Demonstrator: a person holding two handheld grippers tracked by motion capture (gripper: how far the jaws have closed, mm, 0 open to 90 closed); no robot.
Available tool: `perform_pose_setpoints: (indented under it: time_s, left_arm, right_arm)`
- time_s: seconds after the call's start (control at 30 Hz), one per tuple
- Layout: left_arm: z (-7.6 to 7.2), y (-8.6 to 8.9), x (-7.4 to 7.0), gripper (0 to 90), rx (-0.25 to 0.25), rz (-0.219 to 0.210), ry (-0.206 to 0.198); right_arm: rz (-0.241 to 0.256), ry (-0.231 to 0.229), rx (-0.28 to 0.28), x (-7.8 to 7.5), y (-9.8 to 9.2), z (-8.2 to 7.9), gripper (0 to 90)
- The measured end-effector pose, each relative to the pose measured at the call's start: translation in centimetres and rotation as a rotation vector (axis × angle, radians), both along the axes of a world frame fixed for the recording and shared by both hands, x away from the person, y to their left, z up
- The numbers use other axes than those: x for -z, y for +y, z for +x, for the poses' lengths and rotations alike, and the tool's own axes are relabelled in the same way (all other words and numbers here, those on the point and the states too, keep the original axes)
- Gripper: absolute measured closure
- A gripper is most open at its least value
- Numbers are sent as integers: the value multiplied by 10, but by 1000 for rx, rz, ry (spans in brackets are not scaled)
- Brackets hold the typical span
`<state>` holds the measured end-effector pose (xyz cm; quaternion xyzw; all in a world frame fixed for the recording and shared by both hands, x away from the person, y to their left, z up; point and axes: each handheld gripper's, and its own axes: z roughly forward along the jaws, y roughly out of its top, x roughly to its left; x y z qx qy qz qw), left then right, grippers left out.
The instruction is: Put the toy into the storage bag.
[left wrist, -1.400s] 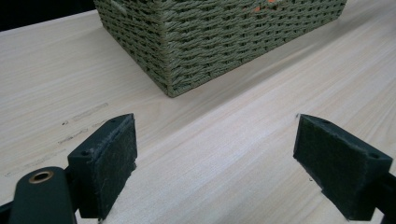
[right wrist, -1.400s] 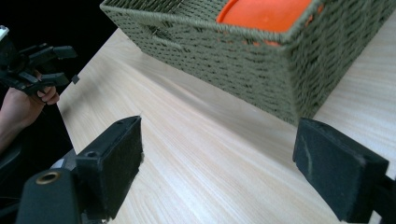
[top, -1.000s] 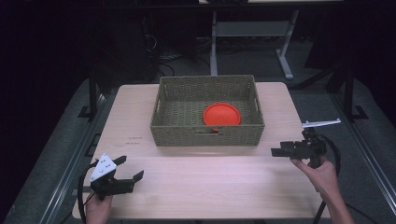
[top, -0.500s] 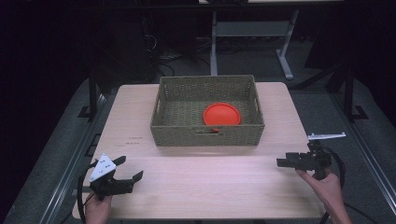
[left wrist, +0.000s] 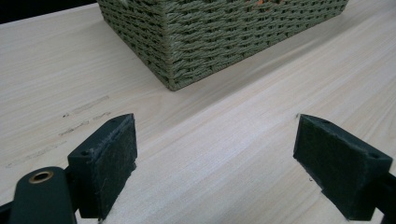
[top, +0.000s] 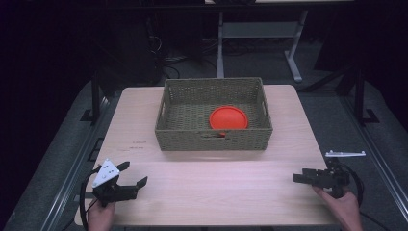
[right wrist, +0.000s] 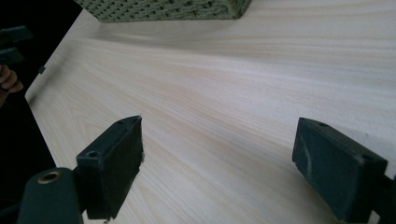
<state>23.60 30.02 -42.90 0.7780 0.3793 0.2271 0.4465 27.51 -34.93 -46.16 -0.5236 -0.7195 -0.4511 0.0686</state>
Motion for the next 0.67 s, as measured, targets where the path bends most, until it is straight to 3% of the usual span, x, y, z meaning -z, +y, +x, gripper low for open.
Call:
perform_pose_setpoints:
  time_s: [0.47,0.67]
  left_arm:
    - [-1,0,0,128,-3,-3,1]
    - [-1,0,0,129,-9,6,2]
  right_arm:
    - [-5,-27,12,6,0,-15,156]
    - [-4,-84,5,3,14,-20,156]
